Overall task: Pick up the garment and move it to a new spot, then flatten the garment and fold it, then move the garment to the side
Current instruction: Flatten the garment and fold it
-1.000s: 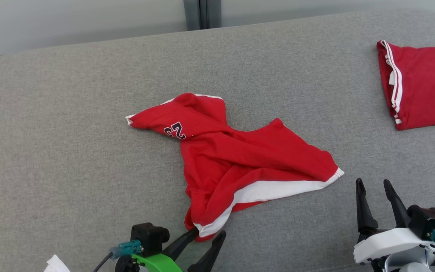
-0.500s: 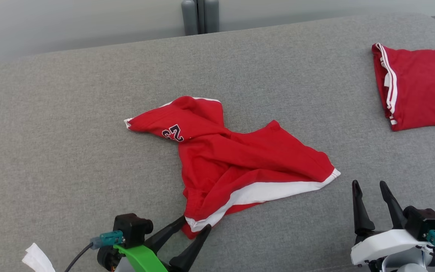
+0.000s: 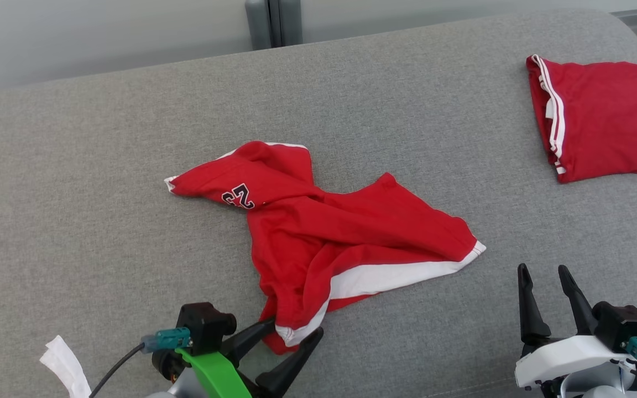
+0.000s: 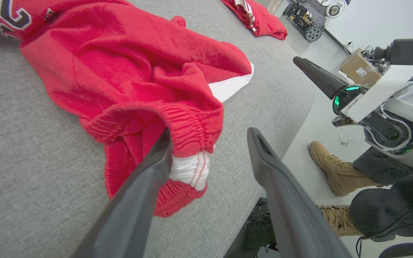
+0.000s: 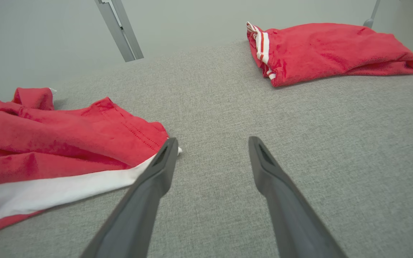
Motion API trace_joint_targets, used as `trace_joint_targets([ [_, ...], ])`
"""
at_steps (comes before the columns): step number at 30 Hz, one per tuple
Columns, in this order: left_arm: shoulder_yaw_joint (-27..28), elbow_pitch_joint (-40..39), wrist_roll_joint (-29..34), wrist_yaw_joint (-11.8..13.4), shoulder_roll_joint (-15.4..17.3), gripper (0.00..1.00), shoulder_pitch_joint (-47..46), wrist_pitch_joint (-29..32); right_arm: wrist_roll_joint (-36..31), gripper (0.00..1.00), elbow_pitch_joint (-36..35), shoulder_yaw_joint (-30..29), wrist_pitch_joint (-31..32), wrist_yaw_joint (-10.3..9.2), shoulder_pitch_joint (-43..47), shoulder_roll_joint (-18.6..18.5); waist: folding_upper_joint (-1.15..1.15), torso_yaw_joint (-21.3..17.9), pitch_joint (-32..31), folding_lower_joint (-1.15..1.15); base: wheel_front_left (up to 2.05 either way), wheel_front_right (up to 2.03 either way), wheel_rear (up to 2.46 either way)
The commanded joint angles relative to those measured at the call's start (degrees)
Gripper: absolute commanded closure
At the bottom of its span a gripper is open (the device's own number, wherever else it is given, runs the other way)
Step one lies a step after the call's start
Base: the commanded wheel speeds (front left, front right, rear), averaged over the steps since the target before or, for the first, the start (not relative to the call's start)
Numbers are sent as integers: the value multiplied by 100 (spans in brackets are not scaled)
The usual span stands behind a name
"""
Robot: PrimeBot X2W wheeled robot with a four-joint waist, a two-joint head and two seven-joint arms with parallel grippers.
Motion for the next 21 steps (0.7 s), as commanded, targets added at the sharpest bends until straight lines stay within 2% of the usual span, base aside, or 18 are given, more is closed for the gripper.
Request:
trace_joint_targets([
  [1, -35, -28, -68, -26, 81, 10, -38, 50, 2, 0, 1, -4, 3, -10, 55, -8, 0, -5, -1, 0, 0, 0, 0],
  [2, -64, -60, -90, -35, 98, 26, -26, 90, 3, 0, 1, -9, 3, -10, 61, -8, 0, -5, -3, 0, 0, 0, 0],
  [3, -86, -94, -117, -34, 111, 36, -22, 121, 3, 0, 0, -13, 3, -10, 65, -9, 0, -4, -4, 0, 0, 0, 0],
  [5, -125, -162, -229, -48, 127, 52, 10, 179, -1, 0, 3, -32, 3, -10, 82, -9, 0, 4, -13, 0, 0, 0, 0],
  [6, -146, -184, -263, -52, 147, 54, 15, 217, -5, 0, 2, -35, 3, -10, 84, -9, 0, 7, -13, 0, 0, 0, 0],
  [8, -184, -217, -311, -56, 200, 67, 7, 283, -8, 0, -7, -38, 3, -10, 72, -8, 0, 16, -5, 0, 0, 0, 0],
  [9, -202, -211, -309, -58, 221, 84, 3, 319, -5, 0, -10, -35, 3, -10, 59, -8, 0, 18, -2, 0, 0, 0, 0],
  [11, -220, -173, -265, -34, 260, 100, 1, 333, 10, 0, -18, -30, 3, -10, 45, -8, 0, 23, -1, 0, 0, 0, 0],
  [16, -245, -79, -283, 122, 423, 100, 170, 401, 28, 0, -25, -57, 3, -10, 95, -9, 0, 58, -18, 0, 0, 0, 0],
  [21, -170, 105, -249, 458, 592, 100, 446, 231, 54, 0, -39, -98, 3, -10, 114, -9, 0, 117, -12, 0, 0, 0, 0],
])
